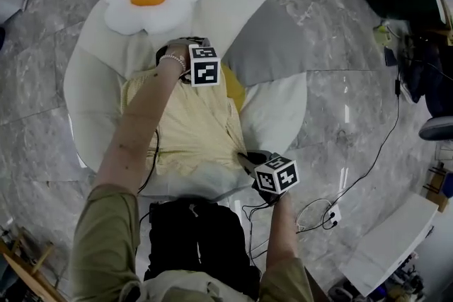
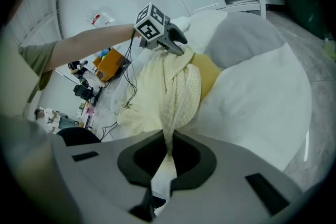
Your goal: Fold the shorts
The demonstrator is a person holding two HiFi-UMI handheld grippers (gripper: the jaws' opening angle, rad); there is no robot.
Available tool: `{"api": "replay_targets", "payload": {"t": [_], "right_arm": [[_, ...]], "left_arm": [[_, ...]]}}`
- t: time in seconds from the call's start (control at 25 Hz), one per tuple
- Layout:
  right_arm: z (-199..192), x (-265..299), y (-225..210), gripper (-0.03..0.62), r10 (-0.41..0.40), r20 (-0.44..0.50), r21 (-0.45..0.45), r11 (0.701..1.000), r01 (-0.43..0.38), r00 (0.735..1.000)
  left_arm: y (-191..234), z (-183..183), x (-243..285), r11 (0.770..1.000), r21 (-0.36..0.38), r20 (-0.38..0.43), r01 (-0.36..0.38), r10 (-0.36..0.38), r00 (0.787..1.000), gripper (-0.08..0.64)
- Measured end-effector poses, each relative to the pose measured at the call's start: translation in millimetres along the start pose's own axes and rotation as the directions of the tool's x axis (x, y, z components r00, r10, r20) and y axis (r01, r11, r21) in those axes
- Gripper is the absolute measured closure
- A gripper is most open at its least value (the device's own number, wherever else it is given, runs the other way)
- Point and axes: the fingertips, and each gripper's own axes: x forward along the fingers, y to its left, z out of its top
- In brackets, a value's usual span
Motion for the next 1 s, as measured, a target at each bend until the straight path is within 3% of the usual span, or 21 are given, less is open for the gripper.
{"api": "replay_targets", "payload": {"t": [0.24,0.28,0.32,0.36,0.48,0.68,0.84,1.0], "right_arm": [[2,-2,0,0.558,0.010,-0.005,-0.053,0.999,-0.010,1.000],[3,-2,0,0.560,0.008,-0.005,-0.057,0.998,-0.008,1.000],[3,-3,-1,0.558,0.006,-0.004,-0.057,0.998,-0.006,1.000],[2,-3,-2,0.558,0.003,-0.004,-0.053,0.999,-0.004,1.000],[-3,0,-7,0.536,-0.022,-0.021,-0.053,0.998,0.021,1.000],[-7,-7,-16,0.337,-0.081,-0.020,-0.067,0.995,0.079,0.997],[1,-9,-23,0.325,-0.086,0.013,-0.055,0.995,0.087,0.996],[10,15,-20,0.327,-0.120,-0.032,-0.142,0.983,0.115,0.992]], "left_arm": [[-8,-1,13,0.999,0.000,-0.069,0.043,-0.043,0.997,0.319],[-9,0,13,0.999,0.002,-0.072,0.040,-0.039,0.997,0.376],[-10,2,12,1.000,0.016,-0.067,0.023,-0.022,0.997,0.480],[-10,5,10,0.999,0.039,-0.058,-0.001,0.003,0.998,0.525],[-8,7,0,0.995,0.086,-0.016,-0.045,0.046,0.999,0.529],[13,9,-24,0.993,0.068,0.052,-0.099,0.096,0.994,0.531],[36,6,-45,0.979,0.036,0.111,-0.202,0.197,0.974,0.531],[62,-9,-72,0.955,-0.047,0.174,-0.292,0.296,0.939,0.531]]}}
